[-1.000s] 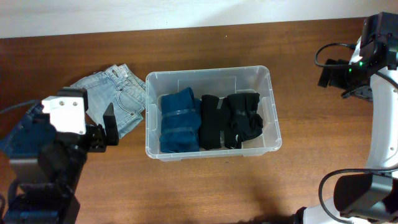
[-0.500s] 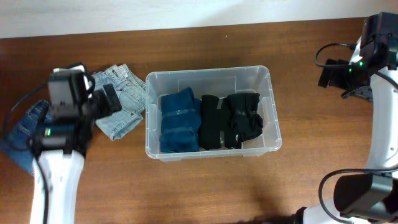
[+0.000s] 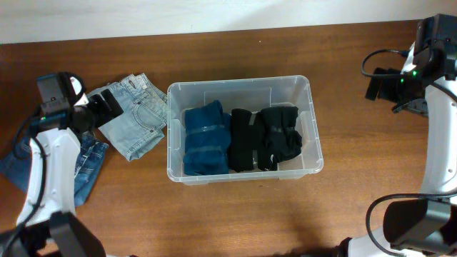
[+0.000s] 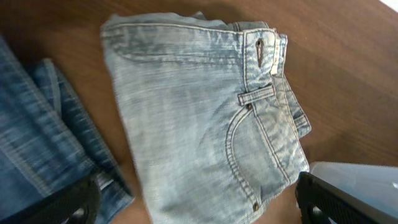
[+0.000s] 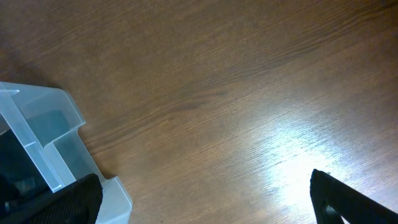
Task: Pack container
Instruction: 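Move the left gripper over the light-blue jeans and lower, then close the left gripper on the light-blue jeans edge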
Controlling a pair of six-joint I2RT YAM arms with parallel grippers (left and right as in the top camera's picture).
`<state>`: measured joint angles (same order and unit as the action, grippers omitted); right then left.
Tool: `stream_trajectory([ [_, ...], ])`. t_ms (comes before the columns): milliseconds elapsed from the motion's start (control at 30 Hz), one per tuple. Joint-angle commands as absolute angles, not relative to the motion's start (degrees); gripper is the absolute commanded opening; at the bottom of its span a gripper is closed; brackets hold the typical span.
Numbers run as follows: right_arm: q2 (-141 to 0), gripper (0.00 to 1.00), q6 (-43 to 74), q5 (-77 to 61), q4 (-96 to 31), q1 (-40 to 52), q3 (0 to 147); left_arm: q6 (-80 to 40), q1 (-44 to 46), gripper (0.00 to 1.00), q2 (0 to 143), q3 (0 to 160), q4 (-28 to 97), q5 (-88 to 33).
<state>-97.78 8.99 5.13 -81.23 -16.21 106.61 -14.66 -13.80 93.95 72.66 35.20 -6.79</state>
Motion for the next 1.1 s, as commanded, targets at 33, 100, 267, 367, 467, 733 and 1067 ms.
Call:
stream_trajectory([
  [33,-97.9,0.98,9.3,5.8,-81.2,-16.6,106.8,-15.2,-13.8,1.00,98.1,73.3,32.9,-9.7],
  [100,-97.9,0.99,9.3,5.8,-81.2,-16.6,106.8,-15.2,-13.8,0.99,99.9,73.3,31.9,-9.7],
  [267,-97.9,0.98,9.3,5.8,-81.2,-16.6,106.8,-17.6,-14.2,1.00,103.7,73.3,31.4,-9.7],
  [367,-97.9,0.99,9.3,5.8,-81.2,-16.6,106.8,-19.7,-14.2,0.99,105.9,73.3,30.1,-9.7],
  [467,-97.9,0.99,9.3,5.8,-81.2,-16.6,106.8,-20.3,-14.2,1.00,108.2,73.3,29.1,-9.7],
  [733,-97.9,0.99,9.3,5.8,-81.2,-16.6,106.8,-25.7,-14.2,1.00,112.8,73.3,28.0,-9.4],
  [1067,-97.9,0.98,9.3,5.8,-81.2,-16.6,106.8,-28.9,-14.2,0.99,118.2,73.1,28.3,-8.6],
])
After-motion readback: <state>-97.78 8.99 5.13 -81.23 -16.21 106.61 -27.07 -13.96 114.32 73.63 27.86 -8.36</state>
